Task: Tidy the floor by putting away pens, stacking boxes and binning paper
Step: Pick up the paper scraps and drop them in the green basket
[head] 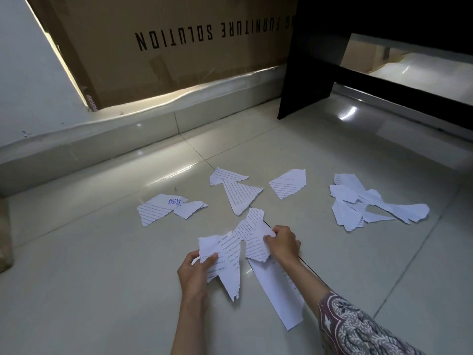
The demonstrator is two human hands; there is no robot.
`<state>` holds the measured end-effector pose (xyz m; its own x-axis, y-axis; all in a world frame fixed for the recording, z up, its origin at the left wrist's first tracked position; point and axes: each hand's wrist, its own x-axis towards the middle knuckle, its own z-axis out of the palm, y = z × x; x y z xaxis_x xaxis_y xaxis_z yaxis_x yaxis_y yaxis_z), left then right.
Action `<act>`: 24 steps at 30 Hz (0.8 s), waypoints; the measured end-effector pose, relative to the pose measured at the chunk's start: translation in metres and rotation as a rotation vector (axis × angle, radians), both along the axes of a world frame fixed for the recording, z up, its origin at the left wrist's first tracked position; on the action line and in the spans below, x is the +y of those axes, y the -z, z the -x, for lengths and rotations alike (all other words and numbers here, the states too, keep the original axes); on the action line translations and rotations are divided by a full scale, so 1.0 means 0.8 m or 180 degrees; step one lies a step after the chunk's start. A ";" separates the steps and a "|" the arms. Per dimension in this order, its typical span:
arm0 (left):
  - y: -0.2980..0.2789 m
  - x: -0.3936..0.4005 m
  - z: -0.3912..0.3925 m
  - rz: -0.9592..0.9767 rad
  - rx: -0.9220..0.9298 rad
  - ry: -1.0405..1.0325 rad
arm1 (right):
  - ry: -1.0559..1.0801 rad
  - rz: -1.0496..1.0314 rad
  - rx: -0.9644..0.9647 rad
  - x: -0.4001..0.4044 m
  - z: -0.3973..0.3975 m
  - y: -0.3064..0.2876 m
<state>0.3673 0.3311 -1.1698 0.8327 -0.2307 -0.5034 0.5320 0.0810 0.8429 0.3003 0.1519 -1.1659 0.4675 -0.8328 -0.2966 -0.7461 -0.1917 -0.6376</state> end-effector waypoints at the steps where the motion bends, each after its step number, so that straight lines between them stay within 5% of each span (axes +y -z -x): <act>1: 0.001 0.002 -0.001 -0.0003 -0.0001 -0.0011 | 0.0052 0.0008 -0.0065 0.001 0.000 -0.001; 6: -0.007 0.002 -0.002 0.0036 -0.0070 0.0057 | 0.0054 0.0544 -0.0521 -0.008 0.022 -0.012; 11: -0.024 -0.024 0.011 0.0189 -0.0143 0.0207 | 0.0209 0.0385 -0.1384 -0.032 0.066 -0.033; 17: -0.048 -0.064 0.041 0.0196 -0.0321 0.0482 | -0.0324 0.0066 -0.1046 -0.054 0.116 -0.060; 24: -0.077 -0.102 0.078 0.0255 -0.0541 0.0940 | 0.0632 -0.0609 -0.1835 -0.077 0.187 -0.095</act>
<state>0.3050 0.2493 -1.1079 0.7944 -0.5074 -0.3340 0.3951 0.0140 0.9185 0.1509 0.0902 -1.0898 0.4387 -0.8771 -0.1955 -0.2825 0.0719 -0.9566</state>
